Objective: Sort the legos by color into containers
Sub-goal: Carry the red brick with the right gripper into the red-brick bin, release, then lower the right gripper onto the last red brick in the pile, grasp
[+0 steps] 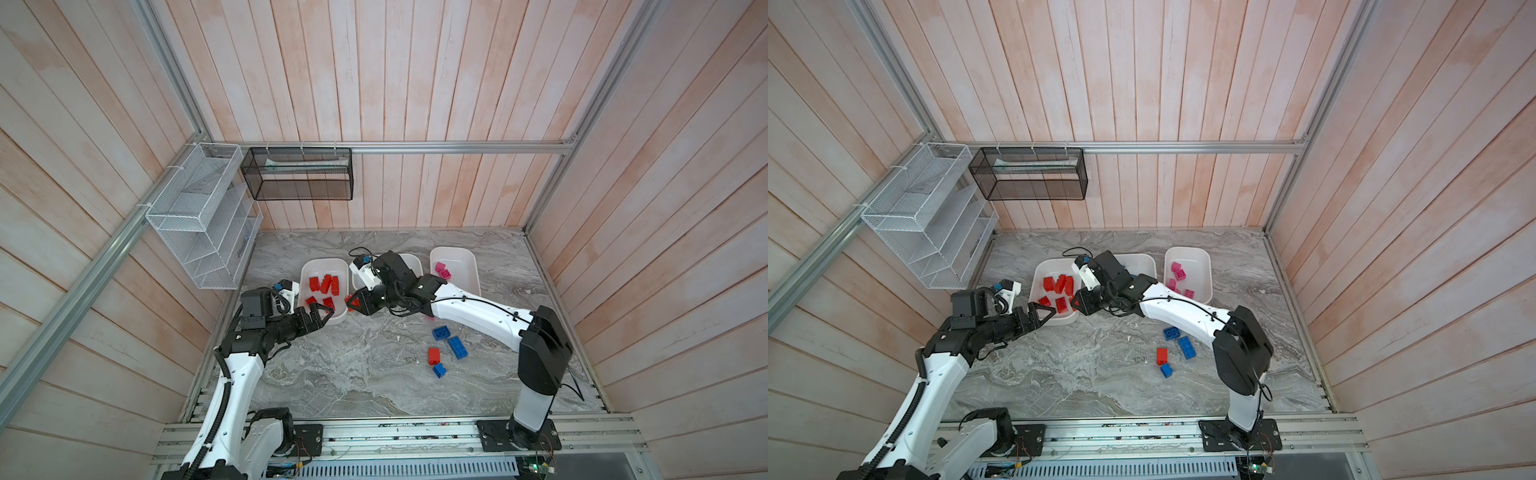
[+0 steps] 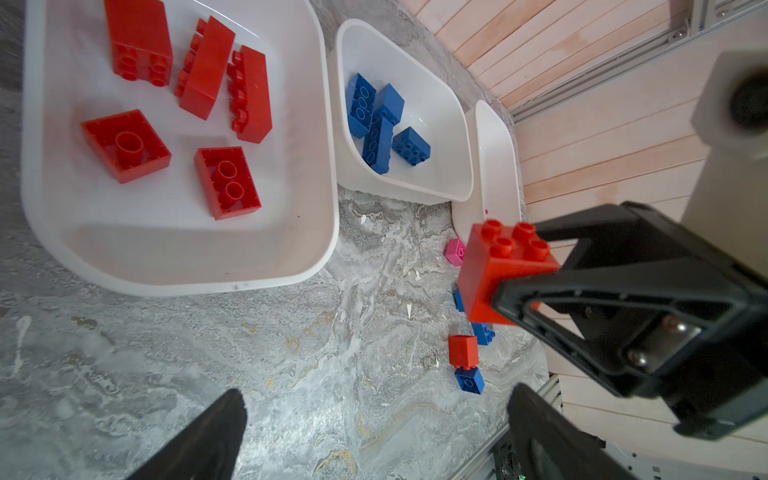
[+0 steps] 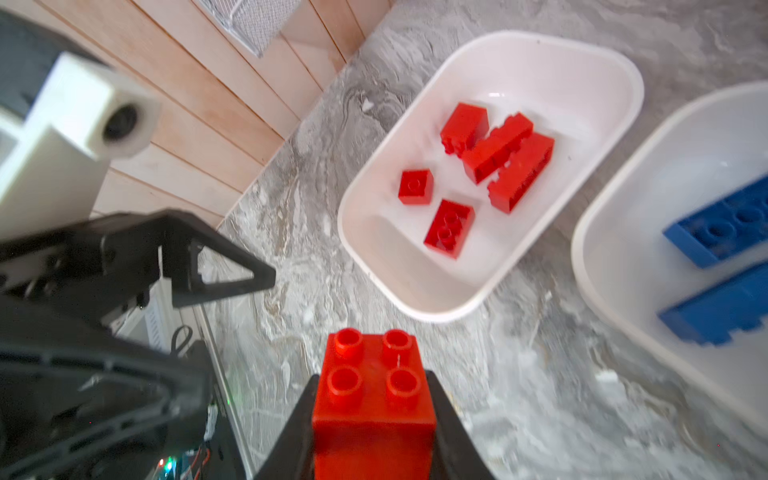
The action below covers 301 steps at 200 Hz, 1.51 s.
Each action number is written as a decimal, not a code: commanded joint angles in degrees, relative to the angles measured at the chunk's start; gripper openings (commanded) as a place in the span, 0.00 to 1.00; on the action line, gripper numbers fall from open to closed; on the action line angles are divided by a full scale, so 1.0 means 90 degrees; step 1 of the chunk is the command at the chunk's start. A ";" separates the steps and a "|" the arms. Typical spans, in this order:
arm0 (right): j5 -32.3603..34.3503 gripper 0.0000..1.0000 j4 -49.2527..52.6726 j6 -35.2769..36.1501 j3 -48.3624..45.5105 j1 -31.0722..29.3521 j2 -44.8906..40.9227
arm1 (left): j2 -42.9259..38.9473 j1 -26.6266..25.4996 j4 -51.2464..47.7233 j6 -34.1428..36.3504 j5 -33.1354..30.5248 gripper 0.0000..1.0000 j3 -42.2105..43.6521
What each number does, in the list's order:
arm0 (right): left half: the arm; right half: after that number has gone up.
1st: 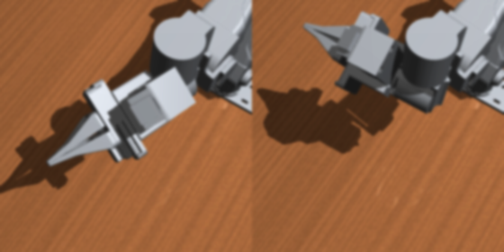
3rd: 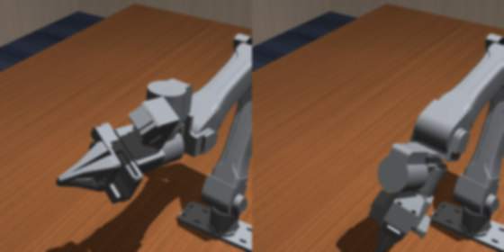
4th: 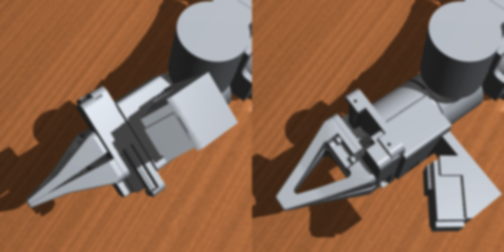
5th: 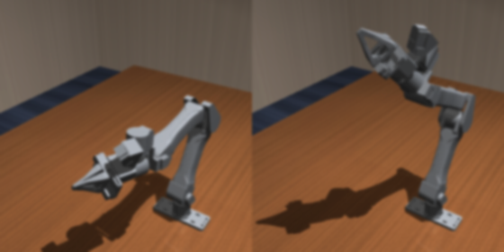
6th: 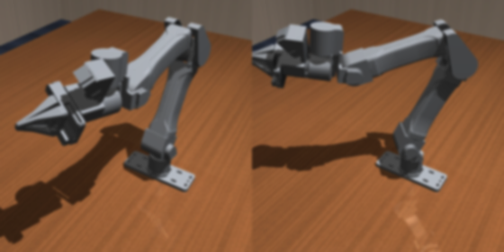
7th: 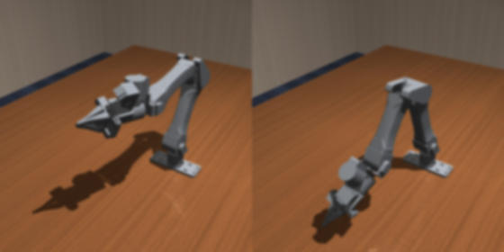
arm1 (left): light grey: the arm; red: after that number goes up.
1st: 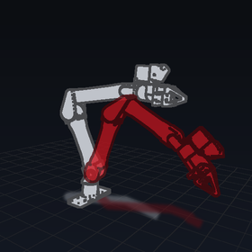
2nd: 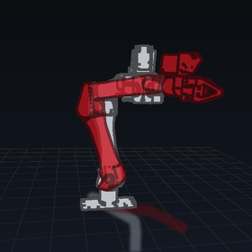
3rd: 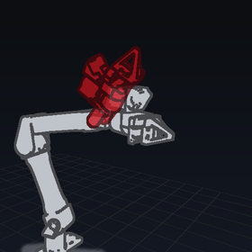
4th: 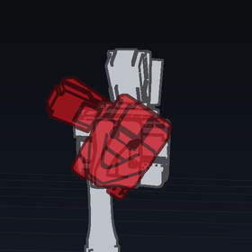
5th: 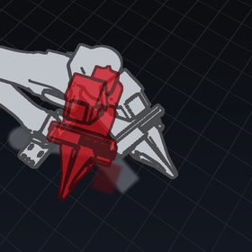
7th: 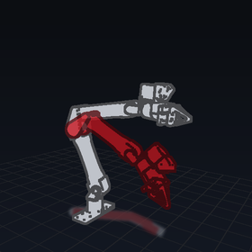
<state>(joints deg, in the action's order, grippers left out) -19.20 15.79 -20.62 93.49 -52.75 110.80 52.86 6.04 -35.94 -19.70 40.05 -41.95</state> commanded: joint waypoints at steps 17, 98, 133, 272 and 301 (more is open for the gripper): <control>-0.0077 0.19 0.0150 0.0420 0.1187 0.0032 0.1153 | -0.0079 0.0198 -0.0068 0.0017 0.0199 1.00 -0.0066; 0.1254 0.26 0.1085 0.1090 0.2701 0.0055 0.2621 | 0.0047 0.0226 0.0053 -0.0037 0.0403 1.00 0.0051; 0.1484 0.46 0.1241 0.1197 0.3030 0.0097 0.2717 | 0.0060 0.0227 0.0050 -0.0016 0.0403 1.00 0.0016; 0.2383 0.63 0.2322 -0.0594 -0.2891 0.0324 -0.2960 | 0.0276 0.0109 0.0127 -0.0062 0.1232 0.99 -0.0123; 0.2766 0.65 0.2698 -0.1942 -0.3912 0.0119 -0.3799 | 0.0316 -0.0067 0.0283 -0.0168 0.1252 0.99 -0.0011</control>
<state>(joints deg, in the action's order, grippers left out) 1.54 34.48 -24.91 63.90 -50.11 80.53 55.31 6.61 -34.89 -20.82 49.54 -41.93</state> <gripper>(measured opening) 0.643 0.993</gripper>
